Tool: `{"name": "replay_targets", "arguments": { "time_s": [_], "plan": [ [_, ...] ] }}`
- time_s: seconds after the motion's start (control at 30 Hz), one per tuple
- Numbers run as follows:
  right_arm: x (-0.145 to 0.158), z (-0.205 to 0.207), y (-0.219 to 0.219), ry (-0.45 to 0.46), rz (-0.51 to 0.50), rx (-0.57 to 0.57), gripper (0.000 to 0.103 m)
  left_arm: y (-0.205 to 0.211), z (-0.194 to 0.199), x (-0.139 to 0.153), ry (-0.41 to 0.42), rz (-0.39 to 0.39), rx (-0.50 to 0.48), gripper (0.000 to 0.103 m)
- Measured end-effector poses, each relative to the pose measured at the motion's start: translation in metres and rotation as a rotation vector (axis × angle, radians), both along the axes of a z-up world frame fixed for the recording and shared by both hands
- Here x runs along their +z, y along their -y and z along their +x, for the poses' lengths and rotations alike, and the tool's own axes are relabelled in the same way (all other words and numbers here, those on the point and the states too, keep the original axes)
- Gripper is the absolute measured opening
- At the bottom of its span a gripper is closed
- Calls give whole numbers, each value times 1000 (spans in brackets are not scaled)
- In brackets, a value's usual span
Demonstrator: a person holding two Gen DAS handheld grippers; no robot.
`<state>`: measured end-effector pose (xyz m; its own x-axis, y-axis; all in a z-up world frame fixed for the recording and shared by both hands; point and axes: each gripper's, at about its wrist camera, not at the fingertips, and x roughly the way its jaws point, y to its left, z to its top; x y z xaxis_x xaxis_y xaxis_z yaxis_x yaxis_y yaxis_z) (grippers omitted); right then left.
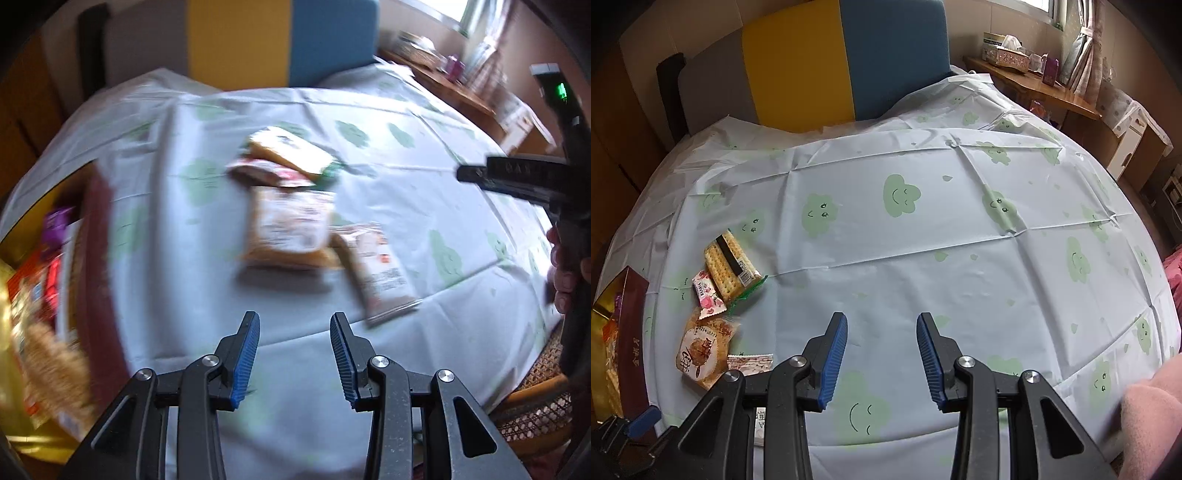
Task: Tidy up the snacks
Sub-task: 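Return the right gripper to the snacks while the left gripper reaches the white packet, then close the left gripper on the white 'BA ZHEN' packet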
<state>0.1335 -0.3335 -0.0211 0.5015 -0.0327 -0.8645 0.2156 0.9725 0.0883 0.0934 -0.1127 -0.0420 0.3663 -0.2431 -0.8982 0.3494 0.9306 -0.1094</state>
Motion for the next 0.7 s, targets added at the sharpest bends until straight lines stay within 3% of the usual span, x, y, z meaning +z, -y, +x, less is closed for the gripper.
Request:
{"name": "replay_targets", "arguments": {
  "time_s": [0.07,0.17,0.33,0.57,0.63,0.67,0.7],
  "plan": [
    [1,0,0,3,5,0,39,18,4,-5,-18,2,-34,41],
    [1,0,0,5,11,3,40,40,12,-13,-49,-15,-74,52],
    [3,-1,0,14,27,7,40,66,23,-21,-54,7,-86,52],
    [4,0,-1,19,35,16,40,89,35,-29,-38,35,-70,63],
    [3,1,-1,14,35,18,40,94,33,-32,-11,67,-80,59],
    [3,1,-1,12,36,16,40,95,28,-31,24,97,-84,44],
    [3,1,-1,12,35,15,40,90,24,-30,48,104,-100,35]
  ]
}}
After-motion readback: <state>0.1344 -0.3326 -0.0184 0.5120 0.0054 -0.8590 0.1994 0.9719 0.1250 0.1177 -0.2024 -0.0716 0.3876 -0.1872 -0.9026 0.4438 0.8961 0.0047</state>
